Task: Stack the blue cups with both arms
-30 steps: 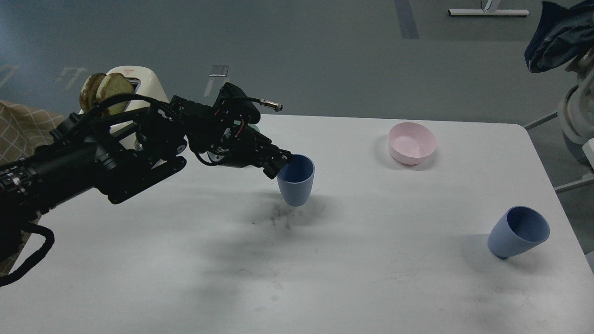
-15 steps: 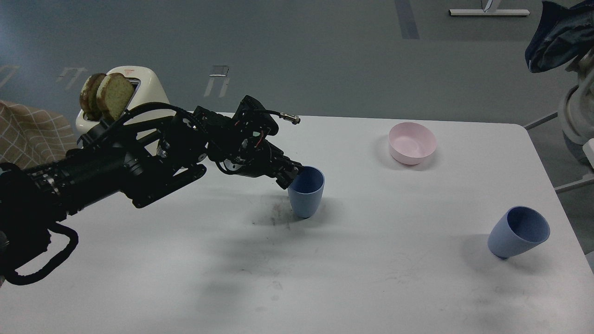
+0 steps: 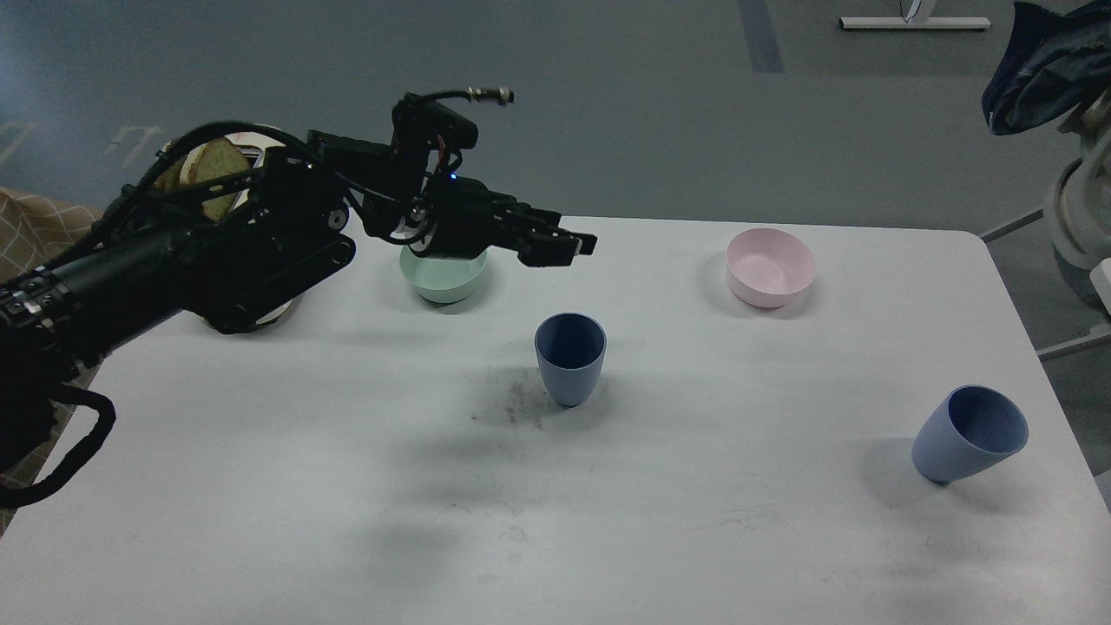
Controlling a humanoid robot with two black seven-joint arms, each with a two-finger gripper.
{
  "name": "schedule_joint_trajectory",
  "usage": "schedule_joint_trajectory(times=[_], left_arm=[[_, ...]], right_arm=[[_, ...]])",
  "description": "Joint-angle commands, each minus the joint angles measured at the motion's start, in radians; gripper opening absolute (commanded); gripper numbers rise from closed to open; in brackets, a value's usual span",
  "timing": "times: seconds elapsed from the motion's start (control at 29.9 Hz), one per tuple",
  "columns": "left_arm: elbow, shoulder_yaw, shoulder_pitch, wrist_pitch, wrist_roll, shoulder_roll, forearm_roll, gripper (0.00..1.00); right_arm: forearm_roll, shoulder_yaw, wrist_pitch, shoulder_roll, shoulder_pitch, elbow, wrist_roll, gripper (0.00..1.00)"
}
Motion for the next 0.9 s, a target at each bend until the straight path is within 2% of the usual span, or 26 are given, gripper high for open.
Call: schedule_joint_trajectory(times=[0.0,0.1,0.27,0.3,0.37,0.43,0.57,0.7,0.87], left_arm=[[0.005,-0.13,0.036,0.016,-0.004,0.093,-0.321,0.96],[0.008,-0.204,0.097,0.035,-0.006,0.121,-0.474,0.97],[-0.001,-0.585,0.309,0.055,-0.006,0.107,-0.871,0.97],[-0.001,-0.586,0.309,0.055,-0.006,0.107,-0.872,0.97],[0.0,-0.71,0.369,0.064,0.003,0.08,-0.925,0.97],[0.012,-0.768,0.407,0.064,0.003,0.061,-0.934,0.97],[0.012,-0.785,0.467,0.076,0.003,0.064,-0.954,0.97],[0.012,-0.77,0.5,0.093,0.008,0.061,-0.964,0.97],[0.006,-0.749,0.533,0.095,0.008,0.052,-0.965,0.97]], right_arm=[[-0.002,-0.001,0.0,-0.042,-0.067,0.047,0.0,1.0],[-0.003,-0.001,0.0,-0.076,-0.094,0.063,0.001,1.0],[-0.047,-0.004,0.0,-0.163,-0.117,0.069,0.0,1.0],[-0.048,-0.004,0.0,-0.164,-0.117,0.069,0.0,1.0],[-0.127,-0.004,0.0,-0.194,-0.117,0.077,0.001,1.0],[-0.194,-0.004,0.0,-0.211,-0.117,0.089,0.001,1.0],[-0.319,-0.007,0.0,-0.217,-0.117,0.162,0.001,1.0],[-0.694,-0.025,0.0,-0.253,-0.114,0.291,0.006,1.0],[-0.914,-0.094,0.0,-0.285,-0.128,0.429,0.046,1.0]])
